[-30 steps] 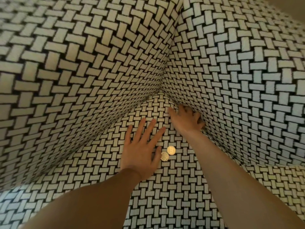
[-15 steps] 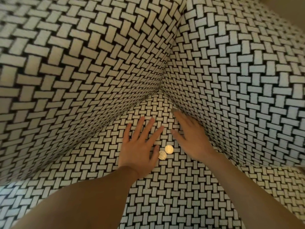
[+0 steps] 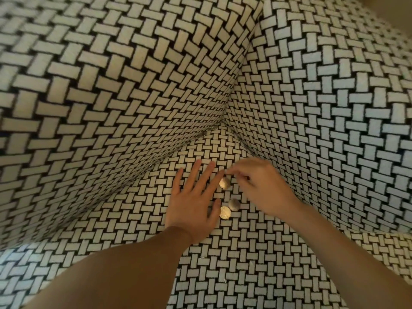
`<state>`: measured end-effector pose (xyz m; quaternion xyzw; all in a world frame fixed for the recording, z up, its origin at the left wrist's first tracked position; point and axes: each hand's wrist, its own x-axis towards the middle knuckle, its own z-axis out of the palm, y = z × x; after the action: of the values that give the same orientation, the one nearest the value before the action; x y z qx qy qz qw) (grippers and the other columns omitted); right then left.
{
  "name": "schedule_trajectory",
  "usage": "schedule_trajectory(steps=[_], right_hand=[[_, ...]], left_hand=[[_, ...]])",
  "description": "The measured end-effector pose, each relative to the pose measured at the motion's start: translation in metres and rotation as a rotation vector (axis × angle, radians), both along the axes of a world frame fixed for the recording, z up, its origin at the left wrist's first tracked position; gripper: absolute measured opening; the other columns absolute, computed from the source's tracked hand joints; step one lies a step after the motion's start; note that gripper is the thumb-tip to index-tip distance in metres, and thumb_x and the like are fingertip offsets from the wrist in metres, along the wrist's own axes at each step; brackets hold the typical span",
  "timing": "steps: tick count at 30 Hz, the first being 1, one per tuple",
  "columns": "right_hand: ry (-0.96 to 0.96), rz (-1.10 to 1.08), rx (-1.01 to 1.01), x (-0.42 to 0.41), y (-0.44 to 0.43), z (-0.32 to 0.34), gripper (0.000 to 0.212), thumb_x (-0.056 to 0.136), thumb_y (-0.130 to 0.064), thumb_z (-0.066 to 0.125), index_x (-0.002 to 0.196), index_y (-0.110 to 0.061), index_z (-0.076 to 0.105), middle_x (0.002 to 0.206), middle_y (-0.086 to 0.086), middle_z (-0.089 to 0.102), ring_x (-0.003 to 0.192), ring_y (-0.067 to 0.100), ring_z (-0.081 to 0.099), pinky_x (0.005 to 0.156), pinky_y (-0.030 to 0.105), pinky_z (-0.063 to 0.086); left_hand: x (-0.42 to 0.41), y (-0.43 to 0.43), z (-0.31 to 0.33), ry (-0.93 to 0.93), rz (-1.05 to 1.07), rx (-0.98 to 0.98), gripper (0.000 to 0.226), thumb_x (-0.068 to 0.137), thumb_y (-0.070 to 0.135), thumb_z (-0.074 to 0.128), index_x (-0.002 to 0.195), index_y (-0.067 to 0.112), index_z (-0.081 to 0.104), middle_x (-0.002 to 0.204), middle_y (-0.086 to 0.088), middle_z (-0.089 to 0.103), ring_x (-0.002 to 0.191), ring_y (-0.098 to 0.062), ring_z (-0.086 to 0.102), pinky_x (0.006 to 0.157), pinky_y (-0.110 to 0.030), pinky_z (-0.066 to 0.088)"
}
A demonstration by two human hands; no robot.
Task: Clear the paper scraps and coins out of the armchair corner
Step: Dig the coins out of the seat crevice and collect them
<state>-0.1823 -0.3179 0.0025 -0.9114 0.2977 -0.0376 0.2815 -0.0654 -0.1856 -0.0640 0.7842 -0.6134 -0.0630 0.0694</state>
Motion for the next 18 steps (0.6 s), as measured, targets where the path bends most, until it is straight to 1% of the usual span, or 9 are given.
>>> schedule_trajectory(steps=[2,4,5,7,9,10,12,15,18], right_hand=[[-0.004,-0.064,0.012,0.019,-0.015,-0.001,0.031,0.093,-0.010,0.051,0.123,-0.013,0.060,0.127,0.003,0.059,0.121,0.019,0.050,0.106,0.038,0.037],[0.078,-0.071,0.054,0.040,-0.027,-0.006,0.044,0.096,-0.019,0.047,0.139,-0.014,0.042,0.148,0.004,0.037,0.138,0.019,0.030,0.116,0.033,0.022],[0.127,-0.060,0.079,0.049,-0.030,-0.010,0.051,0.097,-0.024,0.045,0.145,-0.015,0.031,0.154,0.003,0.025,0.142,0.018,0.019,0.118,0.033,0.015],[0.216,-0.026,0.111,0.066,-0.035,-0.019,0.061,0.099,-0.032,0.039,0.151,-0.017,0.012,0.159,0.000,0.004,0.145,0.015,0.002,0.119,0.038,0.007],[0.292,-0.020,0.108,0.077,-0.037,-0.028,0.065,0.099,-0.037,0.034,0.151,-0.019,0.000,0.159,-0.003,-0.007,0.145,0.014,-0.006,0.119,0.043,0.003],[0.327,-0.036,0.091,0.081,-0.036,-0.030,0.064,0.100,-0.038,0.031,0.151,-0.020,-0.003,0.158,-0.004,-0.009,0.145,0.014,-0.008,0.119,0.044,0.002],[0.363,-0.083,0.025,0.084,-0.034,-0.034,0.061,0.100,-0.041,0.025,0.151,-0.021,-0.001,0.159,-0.005,-0.005,0.145,0.013,-0.004,0.118,0.043,0.004],[0.346,-0.116,-0.089,0.085,-0.030,-0.034,0.057,0.100,-0.040,0.024,0.151,-0.020,0.009,0.157,-0.003,0.012,0.141,0.019,0.011,0.115,0.043,0.018],[0.335,-0.086,-0.144,0.087,-0.031,-0.033,0.052,0.100,-0.038,0.024,0.148,-0.018,0.021,0.153,-0.002,0.023,0.136,0.020,0.021,0.111,0.040,0.028]], left_hand=[[0.000,0.000,0.001,0.001,-0.003,0.002,0.060,0.091,0.043,0.028,0.149,0.026,0.023,0.157,0.002,0.018,0.146,-0.024,0.010,0.112,-0.051,0.008],[0.000,-0.001,0.001,0.005,-0.006,0.006,0.061,0.091,0.043,0.029,0.149,0.026,0.023,0.157,0.002,0.017,0.146,-0.024,0.009,0.113,-0.051,0.008],[0.000,0.000,0.001,0.005,-0.007,0.007,0.061,0.091,0.043,0.029,0.149,0.026,0.023,0.157,0.002,0.017,0.146,-0.024,0.009,0.112,-0.051,0.008],[-0.001,0.000,0.001,0.005,-0.003,0.008,0.061,0.090,0.043,0.031,0.149,0.026,0.023,0.158,0.001,0.017,0.146,-0.024,0.009,0.112,-0.051,0.009],[-0.001,-0.001,0.001,0.012,0.001,0.008,0.061,0.089,0.043,0.032,0.148,0.026,0.026,0.157,0.001,0.019,0.146,-0.024,0.010,0.112,-0.051,0.010],[0.000,-0.001,0.001,0.014,0.003,0.006,0.061,0.089,0.043,0.032,0.147,0.026,0.027,0.157,0.001,0.020,0.146,-0.024,0.011,0.112,-0.051,0.010],[0.000,-0.001,0.000,0.012,0.007,0.003,0.060,0.089,0.043,0.033,0.146,0.026,0.028,0.156,0.001,0.022,0.145,-0.023,0.012,0.111,-0.051,0.011],[-0.001,-0.001,0.000,0.008,0.003,0.005,0.059,0.088,0.043,0.033,0.145,0.025,0.028,0.155,0.001,0.025,0.145,-0.023,0.014,0.111,-0.051,0.012],[-0.001,-0.001,0.000,-0.002,0.003,0.005,0.059,0.088,0.043,0.035,0.144,0.025,0.031,0.154,0.001,0.026,0.144,-0.023,0.016,0.111,-0.051,0.012]])
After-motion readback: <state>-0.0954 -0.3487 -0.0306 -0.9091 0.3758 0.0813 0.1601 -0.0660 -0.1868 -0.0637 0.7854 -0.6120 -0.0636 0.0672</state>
